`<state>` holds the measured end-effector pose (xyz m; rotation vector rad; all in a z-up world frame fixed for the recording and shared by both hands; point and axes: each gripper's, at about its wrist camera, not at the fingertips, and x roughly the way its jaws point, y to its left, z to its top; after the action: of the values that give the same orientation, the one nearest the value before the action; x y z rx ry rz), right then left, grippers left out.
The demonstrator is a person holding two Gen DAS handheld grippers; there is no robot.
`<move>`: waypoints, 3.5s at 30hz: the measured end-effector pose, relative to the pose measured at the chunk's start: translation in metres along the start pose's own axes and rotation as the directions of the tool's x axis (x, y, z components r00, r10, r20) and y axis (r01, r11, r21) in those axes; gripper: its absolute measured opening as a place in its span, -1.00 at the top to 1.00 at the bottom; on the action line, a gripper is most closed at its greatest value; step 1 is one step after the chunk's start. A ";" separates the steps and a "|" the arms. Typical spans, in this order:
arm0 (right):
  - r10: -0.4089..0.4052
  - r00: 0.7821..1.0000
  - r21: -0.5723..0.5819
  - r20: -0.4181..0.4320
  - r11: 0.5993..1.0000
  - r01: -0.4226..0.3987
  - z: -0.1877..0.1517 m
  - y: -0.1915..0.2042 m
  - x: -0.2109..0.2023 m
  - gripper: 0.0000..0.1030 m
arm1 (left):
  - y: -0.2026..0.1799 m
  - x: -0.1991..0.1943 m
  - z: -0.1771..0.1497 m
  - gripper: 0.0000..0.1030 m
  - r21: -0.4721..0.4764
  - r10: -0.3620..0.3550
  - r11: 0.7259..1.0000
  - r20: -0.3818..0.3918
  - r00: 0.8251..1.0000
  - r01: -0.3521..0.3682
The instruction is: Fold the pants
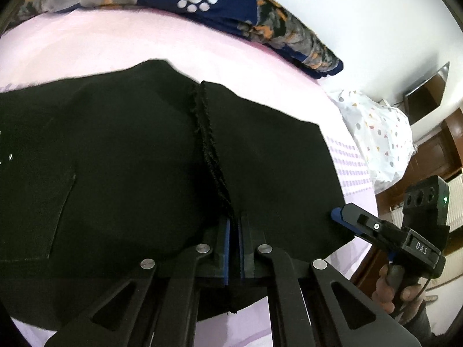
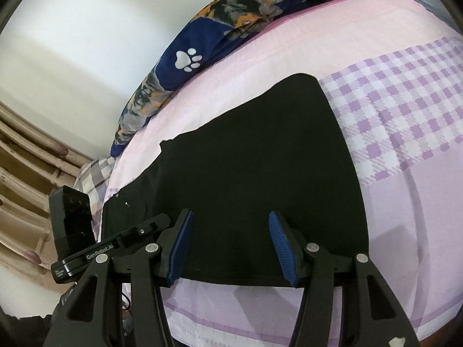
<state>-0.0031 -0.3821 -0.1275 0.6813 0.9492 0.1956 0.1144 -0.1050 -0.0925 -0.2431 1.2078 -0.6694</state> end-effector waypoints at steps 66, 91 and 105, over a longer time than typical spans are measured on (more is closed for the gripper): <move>0.057 0.987 -0.162 -0.148 0.983 -0.082 0.021 0.120 0.083 -0.25 | 0.228 -0.182 -0.113 0.30 -0.648 0.207 0.761 0.286 0.936 0.030; 0.021 0.983 -0.154 -0.181 0.987 -0.050 0.005 0.137 0.095 -0.25 | 0.261 -0.173 -0.134 0.01 -0.581 0.084 0.773 0.490 0.867 0.254; 0.016 0.976 -0.177 -0.216 0.983 -0.055 -0.003 0.152 0.117 -0.25 | 0.261 -0.164 -0.100 -0.09 -0.583 0.187 0.804 0.437 0.880 0.119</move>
<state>0.0835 -0.2111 -0.1148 0.5145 1.1100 0.3894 0.0815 0.2142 -0.1343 -0.8694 0.9013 -0.1441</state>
